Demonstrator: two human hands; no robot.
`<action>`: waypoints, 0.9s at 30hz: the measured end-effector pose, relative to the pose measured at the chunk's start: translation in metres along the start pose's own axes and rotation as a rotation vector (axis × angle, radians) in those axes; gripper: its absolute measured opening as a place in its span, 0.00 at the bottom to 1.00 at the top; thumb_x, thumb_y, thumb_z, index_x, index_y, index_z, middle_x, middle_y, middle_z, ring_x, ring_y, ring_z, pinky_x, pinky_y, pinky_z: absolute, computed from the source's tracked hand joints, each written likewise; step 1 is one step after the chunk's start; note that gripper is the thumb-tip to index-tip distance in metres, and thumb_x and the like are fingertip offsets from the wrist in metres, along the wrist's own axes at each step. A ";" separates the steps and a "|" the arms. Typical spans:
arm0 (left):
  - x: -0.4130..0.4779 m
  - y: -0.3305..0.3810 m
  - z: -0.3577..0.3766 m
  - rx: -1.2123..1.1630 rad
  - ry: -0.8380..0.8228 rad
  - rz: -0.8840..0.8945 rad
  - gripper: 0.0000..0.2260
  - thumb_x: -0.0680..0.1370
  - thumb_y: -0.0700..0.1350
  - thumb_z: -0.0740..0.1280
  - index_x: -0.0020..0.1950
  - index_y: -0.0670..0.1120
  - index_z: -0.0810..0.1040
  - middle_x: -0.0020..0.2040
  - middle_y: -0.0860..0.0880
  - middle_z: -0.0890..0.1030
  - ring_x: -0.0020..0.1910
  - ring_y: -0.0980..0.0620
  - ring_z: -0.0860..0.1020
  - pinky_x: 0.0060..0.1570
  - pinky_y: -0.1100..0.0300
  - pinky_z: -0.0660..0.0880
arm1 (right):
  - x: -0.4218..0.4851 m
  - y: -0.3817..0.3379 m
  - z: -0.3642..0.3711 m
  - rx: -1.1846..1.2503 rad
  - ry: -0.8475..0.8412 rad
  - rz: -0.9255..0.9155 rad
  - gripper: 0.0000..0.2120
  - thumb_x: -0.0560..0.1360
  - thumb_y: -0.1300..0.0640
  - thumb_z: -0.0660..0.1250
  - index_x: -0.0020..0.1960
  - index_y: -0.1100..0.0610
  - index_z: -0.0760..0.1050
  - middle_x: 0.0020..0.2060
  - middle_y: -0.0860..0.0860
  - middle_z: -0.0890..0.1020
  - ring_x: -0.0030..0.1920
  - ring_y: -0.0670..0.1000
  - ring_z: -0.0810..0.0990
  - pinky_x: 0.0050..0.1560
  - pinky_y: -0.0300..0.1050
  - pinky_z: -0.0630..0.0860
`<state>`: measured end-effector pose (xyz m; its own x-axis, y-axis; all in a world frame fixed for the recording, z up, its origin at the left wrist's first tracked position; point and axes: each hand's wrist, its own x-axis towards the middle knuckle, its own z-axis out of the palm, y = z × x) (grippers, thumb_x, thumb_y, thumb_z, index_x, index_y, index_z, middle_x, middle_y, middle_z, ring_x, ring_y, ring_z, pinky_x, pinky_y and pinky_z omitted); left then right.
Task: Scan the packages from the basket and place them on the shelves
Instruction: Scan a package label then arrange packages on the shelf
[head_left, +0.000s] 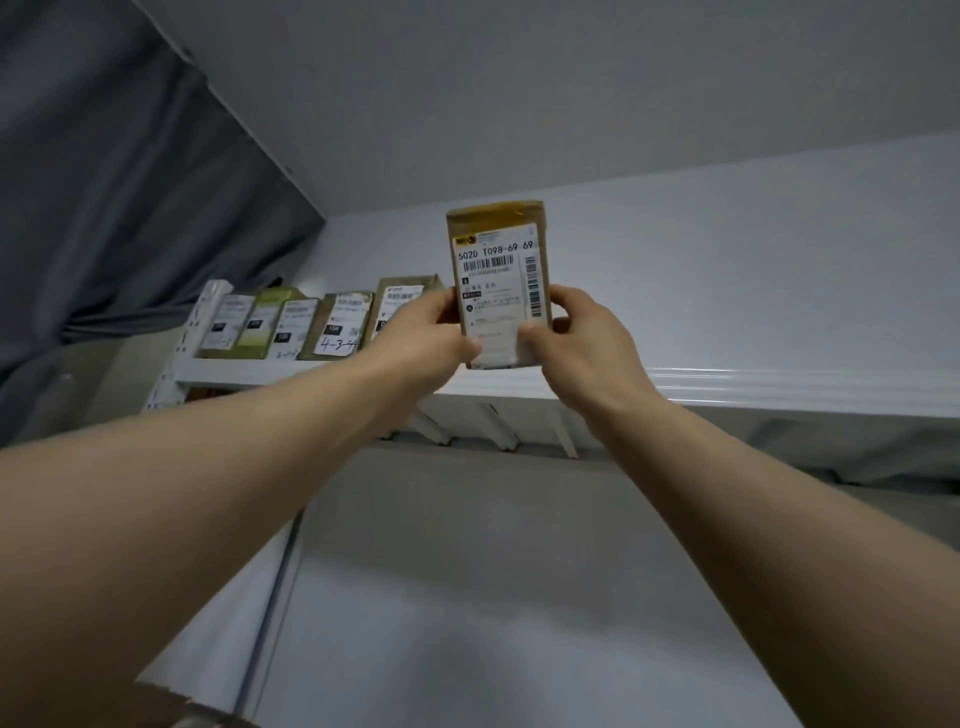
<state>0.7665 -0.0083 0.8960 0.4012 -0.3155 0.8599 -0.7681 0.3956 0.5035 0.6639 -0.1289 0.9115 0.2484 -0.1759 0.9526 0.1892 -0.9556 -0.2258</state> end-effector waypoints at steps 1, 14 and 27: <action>0.011 -0.001 -0.002 0.022 0.006 0.006 0.26 0.78 0.31 0.64 0.74 0.49 0.69 0.61 0.51 0.81 0.61 0.49 0.79 0.62 0.50 0.77 | 0.011 0.003 0.007 -0.033 0.012 -0.011 0.20 0.80 0.54 0.63 0.71 0.49 0.71 0.61 0.47 0.82 0.58 0.51 0.81 0.60 0.52 0.80; 0.124 -0.073 -0.025 0.206 0.039 0.047 0.26 0.78 0.31 0.63 0.73 0.49 0.69 0.58 0.48 0.81 0.59 0.46 0.80 0.61 0.48 0.79 | 0.108 0.055 0.089 -0.382 0.035 0.005 0.12 0.78 0.51 0.66 0.58 0.53 0.81 0.54 0.51 0.84 0.49 0.54 0.80 0.42 0.44 0.74; 0.178 -0.142 -0.048 0.617 -0.110 0.152 0.19 0.75 0.31 0.57 0.62 0.42 0.78 0.60 0.42 0.75 0.58 0.40 0.72 0.56 0.45 0.77 | 0.160 0.075 0.149 -0.627 0.069 0.169 0.11 0.72 0.54 0.71 0.38 0.54 0.70 0.35 0.50 0.74 0.43 0.56 0.78 0.30 0.42 0.64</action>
<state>0.9707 -0.0788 0.9814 0.2367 -0.3945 0.8879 -0.9714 -0.1158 0.2075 0.8592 -0.1938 1.0167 0.1610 -0.3309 0.9298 -0.4428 -0.8662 -0.2316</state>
